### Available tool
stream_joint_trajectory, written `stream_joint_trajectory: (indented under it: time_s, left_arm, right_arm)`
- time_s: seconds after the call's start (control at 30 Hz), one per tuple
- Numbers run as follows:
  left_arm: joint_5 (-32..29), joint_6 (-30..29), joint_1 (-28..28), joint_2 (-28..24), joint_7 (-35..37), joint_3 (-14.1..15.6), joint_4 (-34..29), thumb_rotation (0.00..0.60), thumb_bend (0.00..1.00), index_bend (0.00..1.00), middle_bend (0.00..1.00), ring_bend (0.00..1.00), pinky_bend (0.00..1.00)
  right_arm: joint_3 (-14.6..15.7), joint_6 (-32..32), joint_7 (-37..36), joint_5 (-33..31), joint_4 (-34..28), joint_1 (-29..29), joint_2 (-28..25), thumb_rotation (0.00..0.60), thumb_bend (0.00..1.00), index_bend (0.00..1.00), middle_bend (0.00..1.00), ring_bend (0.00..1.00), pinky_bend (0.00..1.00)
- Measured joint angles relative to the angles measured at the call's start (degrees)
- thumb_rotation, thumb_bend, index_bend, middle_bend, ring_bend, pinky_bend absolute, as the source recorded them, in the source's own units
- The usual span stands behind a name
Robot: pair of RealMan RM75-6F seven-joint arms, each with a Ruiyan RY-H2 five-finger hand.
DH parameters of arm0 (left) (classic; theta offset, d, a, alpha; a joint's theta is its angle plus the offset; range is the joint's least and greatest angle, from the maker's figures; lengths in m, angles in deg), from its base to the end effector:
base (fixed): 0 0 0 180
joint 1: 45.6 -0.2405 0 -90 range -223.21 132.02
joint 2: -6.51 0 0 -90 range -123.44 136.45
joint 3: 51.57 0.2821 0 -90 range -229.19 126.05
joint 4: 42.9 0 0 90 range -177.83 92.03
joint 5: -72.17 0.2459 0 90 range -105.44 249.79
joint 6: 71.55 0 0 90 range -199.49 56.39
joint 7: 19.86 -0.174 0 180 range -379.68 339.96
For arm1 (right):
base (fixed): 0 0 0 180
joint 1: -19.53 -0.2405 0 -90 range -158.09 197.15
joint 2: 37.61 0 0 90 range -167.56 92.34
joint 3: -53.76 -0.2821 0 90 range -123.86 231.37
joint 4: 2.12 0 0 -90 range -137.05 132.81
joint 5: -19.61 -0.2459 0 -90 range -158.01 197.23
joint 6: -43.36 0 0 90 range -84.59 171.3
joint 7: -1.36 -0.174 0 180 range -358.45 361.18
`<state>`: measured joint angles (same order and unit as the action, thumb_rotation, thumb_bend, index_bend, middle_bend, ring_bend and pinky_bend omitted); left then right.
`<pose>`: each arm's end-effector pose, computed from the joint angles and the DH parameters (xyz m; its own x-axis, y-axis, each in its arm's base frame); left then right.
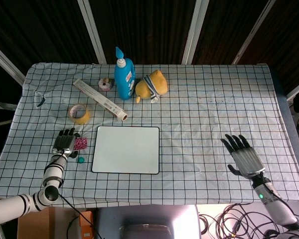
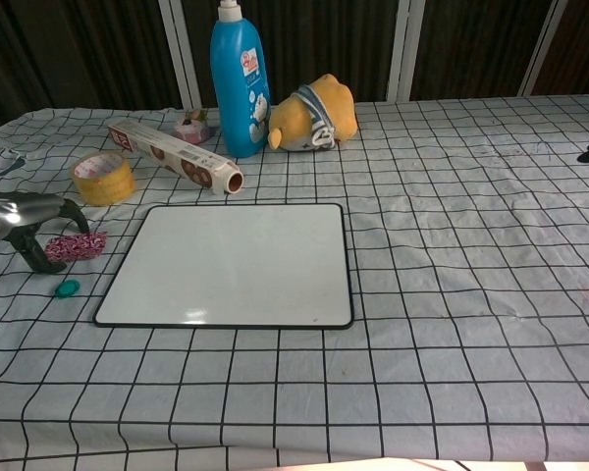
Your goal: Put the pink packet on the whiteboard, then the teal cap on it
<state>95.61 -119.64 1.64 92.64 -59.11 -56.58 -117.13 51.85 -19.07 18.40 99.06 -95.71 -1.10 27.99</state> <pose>-0.2915 0.4315 -0.0359 0.5276 0.5039 0.6839 0.7776 0.0375 -0.6276 -0.3144 -0.2920 0.0667 0.6311 -0.2537 0.7331 -0.7752 -0.2402 0.5842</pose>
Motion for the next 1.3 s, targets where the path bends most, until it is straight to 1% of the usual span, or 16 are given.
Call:
stream_joint_trajectory:
  time_s: [0.07, 0.2, 0.47, 0.6, 0.8, 1.1, 1.17, 1.3]
  left_arm:
    - [0.6, -0.2, -0.1, 0.2, 0.4, 0.0, 0.4, 0.6, 0.36, 0.38, 0.01, 0.0, 0.0]
    - [2.0, -0.8, -0.3, 0.4, 1.4, 0.0, 0.7, 0.6, 0.36, 0.43, 0.03, 0.0, 0.0]
    - [4.6, -1.4, -1.0, 0.6, 2.7, 0.3, 0.8, 0.6, 0.36, 0.48, 0.05, 0.0, 0.0]
    - [6.7, -2.3, -1.6, 0.2, 3.9, 0.2, 0.0, 0.6, 0.36, 0.49, 0.05, 0.0, 0.0]
    - [11.4, -5.2, -2.8, -1.2, 5.9, 0.1, -3.2, 0.6, 0.36, 0.48, 0.05, 0.0, 0.0]
    - [20.9, -11.3, -4.9, -3.2, 7.6, 0.4, -12.6, 0.6, 0.36, 0.47, 0.05, 0.0, 0.0]
    - [22.3, -12.7, -5.0, -2.8, 6.9, 0.5, -14.3, 0.6, 0.36, 0.47, 0.05, 0.0, 0.0]
    - [23.0, -13.8, -4.5, 0.1, 4.7, 0.2, -14.8, 0.6, 0.36, 0.46, 0.06, 0.0, 0.0]
  right_arm:
    - [0.1, 0.0, -0.1, 0.0, 0.1, 0.0, -0.1, 0.6, 0.25, 0.0, 0.0, 0.0, 0.0]
    - [0.1, -0.1, -0.1, -0.4, 0.2, 0.0, 0.0, 0.6, 0.25, 0.0, 0.0, 0.0, 0.0]
    - [0.2, -0.1, -0.2, -0.8, 0.3, -0.1, 0.0, 0.6, 0.25, 0.0, 0.0, 0.0, 0.0]
    - [0.2, -0.2, -0.3, -0.9, 0.3, -0.1, 0.0, 0.6, 0.25, 0.0, 0.0, 0.0, 0.0]
    - [0.4, -0.1, -0.6, -0.8, 0.2, -0.1, 0.1, 0.6, 0.25, 0.0, 0.0, 0.0, 0.0]
    - [0.6, -0.5, -0.9, -0.3, -0.5, -0.1, 0.0, 0.6, 0.26, 0.0, 0.0, 0.0, 0.0]
    - [0.6, -0.5, -1.3, -0.2, -0.6, -0.1, -0.1, 0.6, 0.25, 0.0, 0.0, 0.0, 0.0]
    - [1.0, -0.6, -2.5, 0.4, -0.4, 0.1, -0.3, 0.6, 0.25, 0.0, 0.0, 0.0, 0.0]
